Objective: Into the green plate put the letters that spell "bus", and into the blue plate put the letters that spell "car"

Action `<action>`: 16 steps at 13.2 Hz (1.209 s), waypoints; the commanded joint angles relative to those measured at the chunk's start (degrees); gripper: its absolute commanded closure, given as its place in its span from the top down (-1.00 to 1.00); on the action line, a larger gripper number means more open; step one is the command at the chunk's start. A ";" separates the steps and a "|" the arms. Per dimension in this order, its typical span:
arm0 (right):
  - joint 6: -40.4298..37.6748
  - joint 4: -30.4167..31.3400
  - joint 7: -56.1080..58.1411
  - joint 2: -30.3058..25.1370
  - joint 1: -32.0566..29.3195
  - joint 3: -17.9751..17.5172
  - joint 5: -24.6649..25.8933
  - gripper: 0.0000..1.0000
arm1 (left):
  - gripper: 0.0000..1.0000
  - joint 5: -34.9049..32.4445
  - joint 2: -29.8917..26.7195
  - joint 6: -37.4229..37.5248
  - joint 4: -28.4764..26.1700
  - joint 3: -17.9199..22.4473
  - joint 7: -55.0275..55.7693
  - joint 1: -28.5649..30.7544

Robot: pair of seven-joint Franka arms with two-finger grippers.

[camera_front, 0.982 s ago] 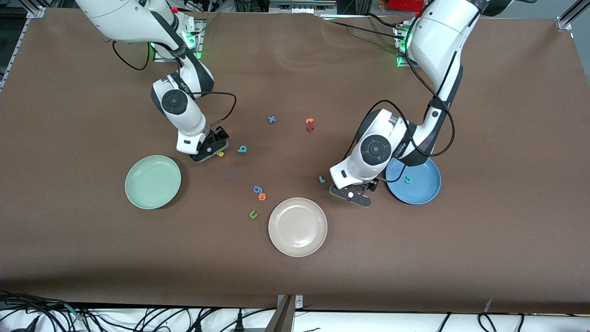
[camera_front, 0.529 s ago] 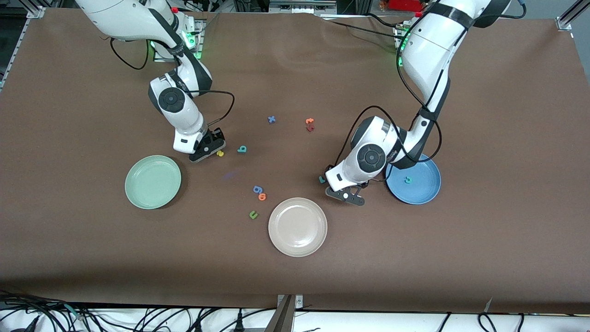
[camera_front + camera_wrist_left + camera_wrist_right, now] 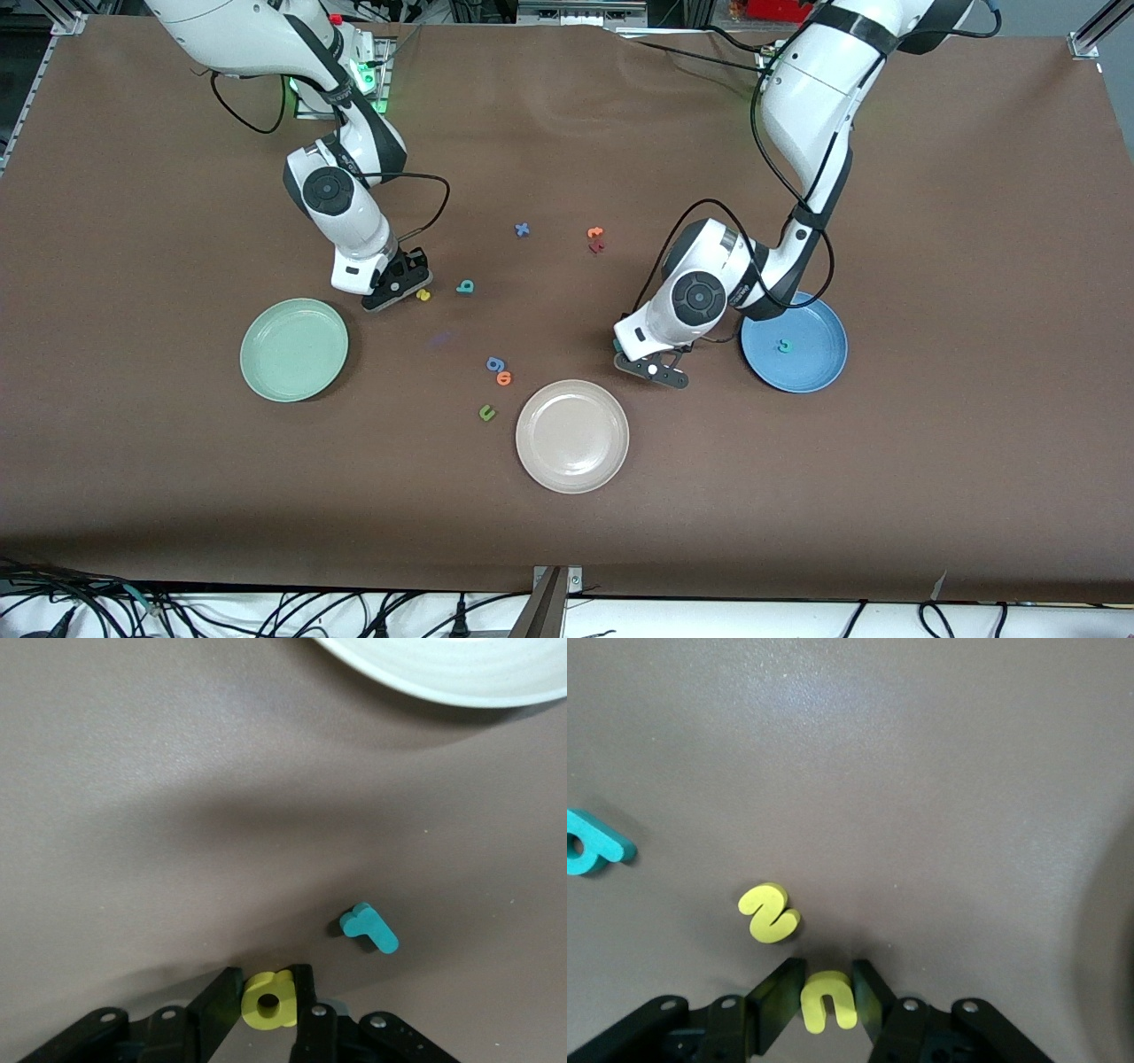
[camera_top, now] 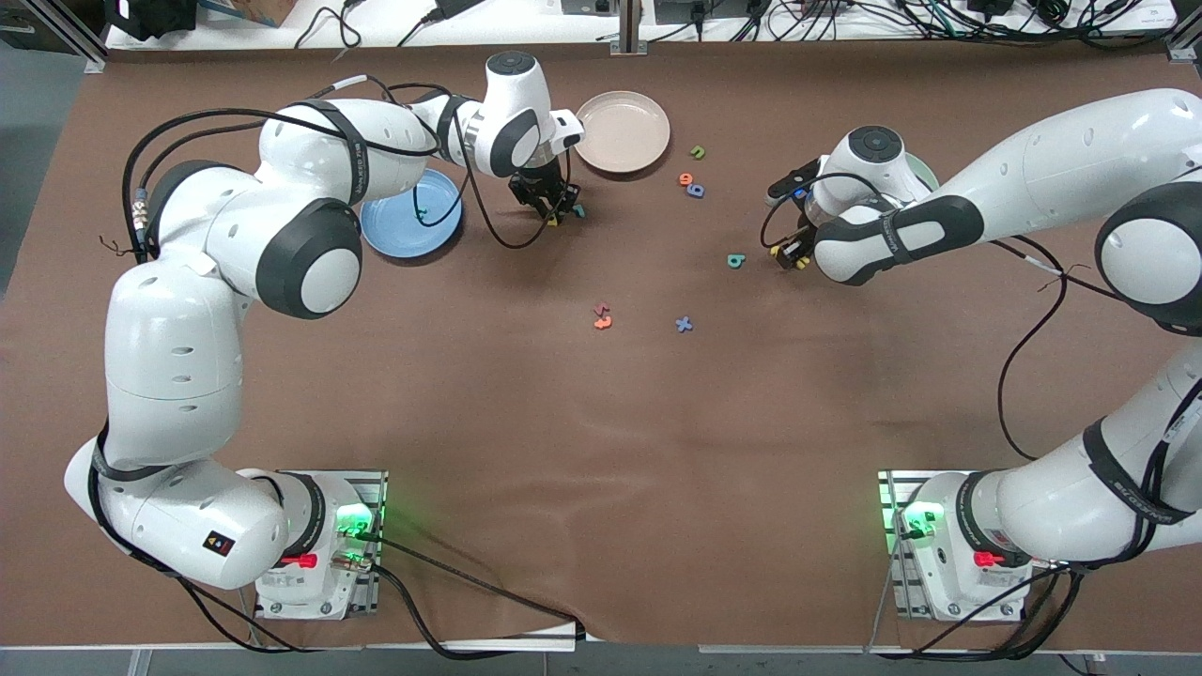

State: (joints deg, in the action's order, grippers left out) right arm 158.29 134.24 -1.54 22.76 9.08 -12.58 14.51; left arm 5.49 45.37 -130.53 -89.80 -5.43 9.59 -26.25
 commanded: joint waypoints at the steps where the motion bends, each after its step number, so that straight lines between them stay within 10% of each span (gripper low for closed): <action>1: -0.17 1.12 -0.57 -1.49 -0.47 0.01 0.00 -0.60 | -0.88 0.48 -1.33 3.33 0.93 0.94 0.34 -0.03; 13: -15.30 -10.39 8.11 -5.10 -4.15 5.27 -3.87 -0.61 | -0.62 -12.00 -7.85 18.74 -1.96 0.86 -7.66 13.76; 14: -15.30 -11.10 10.92 -4.74 -4.42 7.02 -3.87 -0.62 | -0.13 -12.00 -7.76 18.74 -1.96 0.86 -7.66 14.12; 15: -15.30 -11.54 13.12 -4.04 -4.86 8.87 -3.87 -0.62 | 0.99 -12.00 -7.76 18.74 -1.87 0.86 -7.66 14.12; 16: -15.12 -12.24 14.45 -3.08 -5.47 9.76 -3.87 -0.62 | 1.00 -12.00 -7.84 18.74 -1.70 0.77 -7.66 14.21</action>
State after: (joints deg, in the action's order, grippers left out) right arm 143.78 124.13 9.09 17.52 4.44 -4.22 11.75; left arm -4.68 38.05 -112.04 -91.60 -4.08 2.70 -12.49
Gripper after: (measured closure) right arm 0.678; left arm 0.551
